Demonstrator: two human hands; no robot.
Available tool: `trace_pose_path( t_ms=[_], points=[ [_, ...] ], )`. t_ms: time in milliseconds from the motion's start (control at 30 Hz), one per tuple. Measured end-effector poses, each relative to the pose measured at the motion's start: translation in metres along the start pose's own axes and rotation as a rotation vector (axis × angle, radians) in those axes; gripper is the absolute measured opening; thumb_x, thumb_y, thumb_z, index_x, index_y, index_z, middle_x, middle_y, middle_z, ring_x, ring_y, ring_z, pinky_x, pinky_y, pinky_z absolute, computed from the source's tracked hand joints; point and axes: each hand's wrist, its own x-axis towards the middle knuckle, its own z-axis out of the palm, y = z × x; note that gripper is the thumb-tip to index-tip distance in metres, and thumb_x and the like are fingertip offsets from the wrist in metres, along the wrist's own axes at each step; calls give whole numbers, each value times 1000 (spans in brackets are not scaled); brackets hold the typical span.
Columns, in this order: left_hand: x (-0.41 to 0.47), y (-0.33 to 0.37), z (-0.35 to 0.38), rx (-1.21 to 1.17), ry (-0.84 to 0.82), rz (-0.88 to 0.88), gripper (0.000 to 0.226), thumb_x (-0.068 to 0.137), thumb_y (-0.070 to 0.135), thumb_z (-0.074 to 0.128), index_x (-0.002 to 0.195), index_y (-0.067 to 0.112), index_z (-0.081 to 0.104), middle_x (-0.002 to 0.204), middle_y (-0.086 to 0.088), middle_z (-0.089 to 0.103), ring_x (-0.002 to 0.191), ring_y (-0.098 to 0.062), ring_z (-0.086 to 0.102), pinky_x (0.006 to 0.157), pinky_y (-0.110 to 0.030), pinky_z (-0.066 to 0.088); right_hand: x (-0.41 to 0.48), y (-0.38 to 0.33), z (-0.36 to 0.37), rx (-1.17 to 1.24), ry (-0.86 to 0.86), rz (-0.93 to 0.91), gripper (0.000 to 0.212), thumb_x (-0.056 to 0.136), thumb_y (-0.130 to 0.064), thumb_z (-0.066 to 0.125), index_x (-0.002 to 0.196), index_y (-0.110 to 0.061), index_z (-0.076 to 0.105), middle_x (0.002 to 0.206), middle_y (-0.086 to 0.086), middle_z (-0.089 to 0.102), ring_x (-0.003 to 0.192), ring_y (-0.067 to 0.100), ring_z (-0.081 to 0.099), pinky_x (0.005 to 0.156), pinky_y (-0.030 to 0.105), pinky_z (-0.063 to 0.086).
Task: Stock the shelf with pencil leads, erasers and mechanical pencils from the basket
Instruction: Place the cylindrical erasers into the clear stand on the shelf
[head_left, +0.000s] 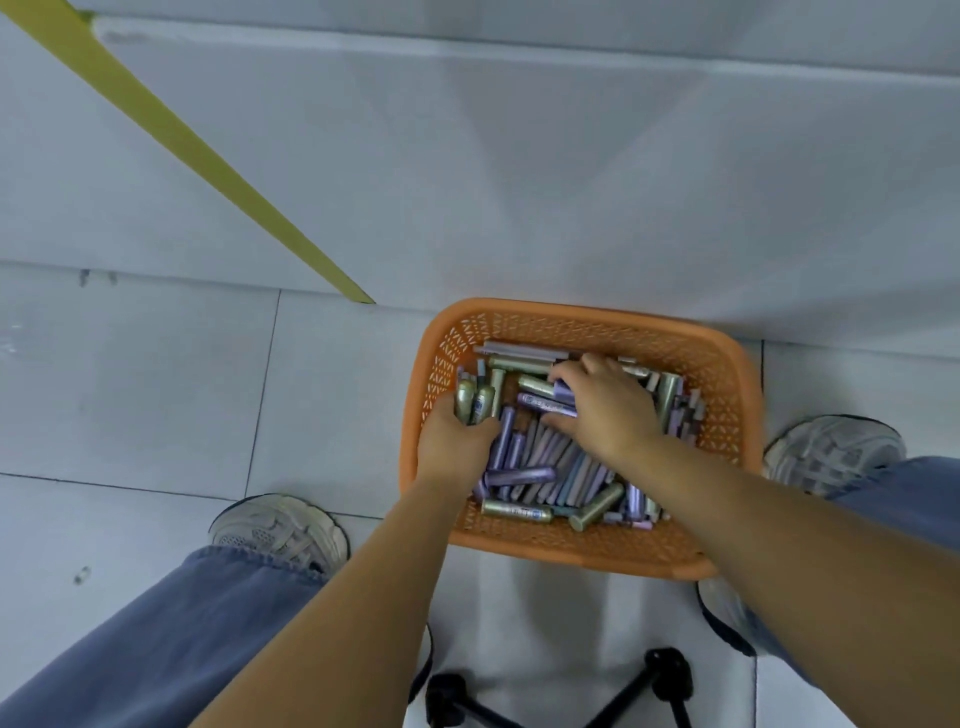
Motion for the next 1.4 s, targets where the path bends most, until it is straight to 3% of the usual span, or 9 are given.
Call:
trace_pose_path(
  t_ms=[167, 300, 400, 533, 667, 833, 1000, 1200, 1400],
  points=[
    [13, 4, 11, -14, 59, -34, 28, 85, 16, 70, 110, 20, 59, 93, 2, 68, 87, -22, 66, 61, -24, 45, 0, -3, -1, -56, 9, -49, 35, 90, -47, 59, 116, -24, 52, 116, -1, 59, 108, 24, 50, 74, 32, 38],
    [20, 6, 17, 97, 50, 4, 58, 83, 25, 78, 135, 18, 52, 111, 4, 66, 102, -24, 63, 89, -36, 52, -4, -5, 4, 64, 12, -5, 33, 91, -42, 61, 116, -23, 53, 113, 0, 62, 100, 23, 56, 72, 32, 43],
    [19, 8, 22, 285, 52, 66, 52, 83, 27, 77, 127, 25, 51, 93, 11, 63, 78, -12, 55, 73, -30, 45, -9, -4, 7, 211, -28, 111, 38, 93, -41, 60, 124, -21, 53, 114, 1, 63, 95, 23, 60, 69, 33, 43],
    [16, 13, 30, 431, 72, 56, 45, 86, 27, 73, 122, 27, 47, 86, 9, 62, 70, -14, 57, 58, -26, 40, -18, 3, 9, 455, -69, 258, 18, 95, -41, 57, 99, -24, 51, 81, -3, 54, 72, 20, 53, 65, 36, 40],
    [15, 20, 26, 248, -45, 15, 44, 86, 21, 73, 124, 21, 50, 102, 2, 69, 93, -21, 67, 80, -34, 53, -30, 5, 0, 730, -112, 359, 40, 96, -38, 57, 132, -22, 51, 110, 1, 60, 94, 21, 59, 82, 42, 46],
    [-17, 24, 11, -334, -343, -97, 32, 82, 22, 74, 113, 15, 68, 101, -7, 76, 90, -23, 73, 76, -36, 59, -43, -10, -28, 994, -11, 376, 28, 95, -40, 57, 117, -23, 59, 95, -2, 66, 76, 13, 65, 69, 29, 52],
    [-50, 77, -15, -581, -343, 44, 28, 84, 6, 73, 111, 7, 67, 83, -11, 70, 61, -17, 65, 52, -25, 51, -63, -43, -76, 1120, 160, 217, 9, 95, -32, 59, 99, -25, 64, 76, -4, 64, 57, 2, 57, 53, 18, 43],
    [-124, 148, -61, -642, -346, 320, 24, 84, 5, 74, 107, 5, 68, 90, -14, 74, 72, -23, 72, 57, -28, 56, -112, -87, -158, 1111, 378, -10, 17, 92, -30, 63, 80, -18, 61, 61, -5, 57, 50, -2, 53, 52, 15, 41],
    [-216, 220, -117, -642, -294, 565, 31, 84, 9, 76, 113, 6, 65, 94, -14, 71, 81, -26, 66, 74, -36, 52, -172, -126, -263, 1051, 473, -280, 14, 93, -28, 61, 98, -21, 50, 82, 5, 63, 53, 3, 58, 49, 16, 42]
  ],
)
